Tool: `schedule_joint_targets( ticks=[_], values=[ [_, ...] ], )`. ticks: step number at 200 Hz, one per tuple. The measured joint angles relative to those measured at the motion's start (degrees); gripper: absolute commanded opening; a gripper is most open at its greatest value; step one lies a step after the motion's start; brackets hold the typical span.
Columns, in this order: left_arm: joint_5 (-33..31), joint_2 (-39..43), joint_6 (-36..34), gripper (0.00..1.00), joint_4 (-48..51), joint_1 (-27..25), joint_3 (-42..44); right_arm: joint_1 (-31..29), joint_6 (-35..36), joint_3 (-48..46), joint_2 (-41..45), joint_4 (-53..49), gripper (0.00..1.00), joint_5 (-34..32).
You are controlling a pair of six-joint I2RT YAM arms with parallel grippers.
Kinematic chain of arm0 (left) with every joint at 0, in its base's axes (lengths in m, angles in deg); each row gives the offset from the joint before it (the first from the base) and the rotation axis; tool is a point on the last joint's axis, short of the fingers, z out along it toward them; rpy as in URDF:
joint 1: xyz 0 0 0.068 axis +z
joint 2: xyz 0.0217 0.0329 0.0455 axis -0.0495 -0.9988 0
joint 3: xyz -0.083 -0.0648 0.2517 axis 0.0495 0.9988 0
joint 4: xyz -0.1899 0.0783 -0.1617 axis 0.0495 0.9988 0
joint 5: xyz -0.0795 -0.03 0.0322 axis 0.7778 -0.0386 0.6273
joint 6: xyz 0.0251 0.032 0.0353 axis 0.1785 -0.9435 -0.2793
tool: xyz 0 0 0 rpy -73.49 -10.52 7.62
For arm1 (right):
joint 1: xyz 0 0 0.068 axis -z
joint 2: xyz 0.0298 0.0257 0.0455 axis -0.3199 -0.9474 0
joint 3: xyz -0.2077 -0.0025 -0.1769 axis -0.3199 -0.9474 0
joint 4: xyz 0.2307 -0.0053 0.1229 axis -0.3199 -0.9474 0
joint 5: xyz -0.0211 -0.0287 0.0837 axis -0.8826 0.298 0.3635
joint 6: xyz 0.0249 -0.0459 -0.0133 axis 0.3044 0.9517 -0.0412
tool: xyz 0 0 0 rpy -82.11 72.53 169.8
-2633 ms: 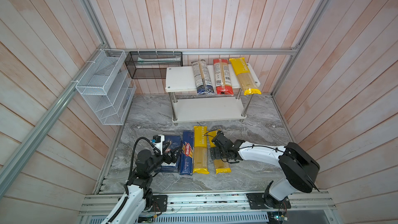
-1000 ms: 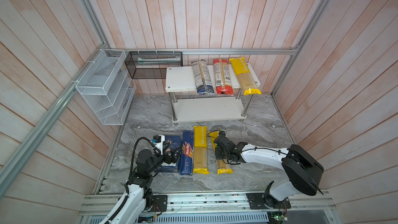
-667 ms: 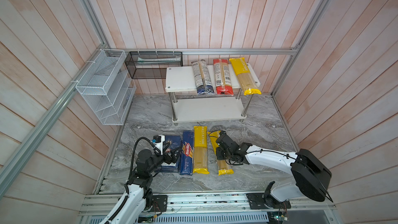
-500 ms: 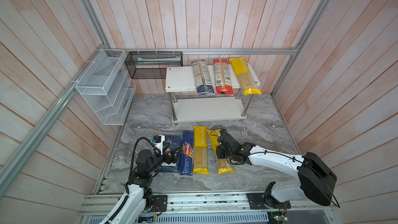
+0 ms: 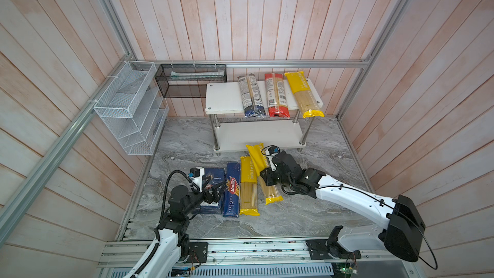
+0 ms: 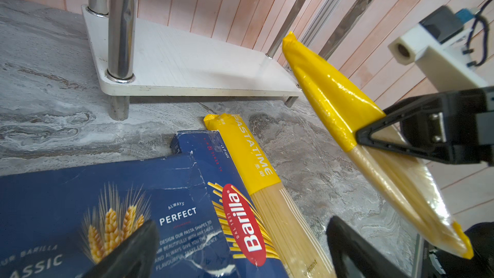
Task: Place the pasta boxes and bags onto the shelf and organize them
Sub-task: 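Lift the yellow PASTATIME bag upright toward the top shelf with the right gripper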
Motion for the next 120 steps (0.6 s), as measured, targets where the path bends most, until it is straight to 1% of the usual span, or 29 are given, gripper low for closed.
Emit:
schedule_joint_targets(
  ticks=[64, 120],
  values=[
    [0.02, -0.02, 0.00, 1.00, 0.00, 0.00, 0.00, -0.24, 2.36, 7.21, -0.42, -1.03, 0.02, 3.28],
    [0.02, -0.02, 0.00, 1.00, 0.00, 0.00, 0.00, -2.21, 4.79, 14.67, -4.63, -1.33, 0.02, 5.20]
  ],
)
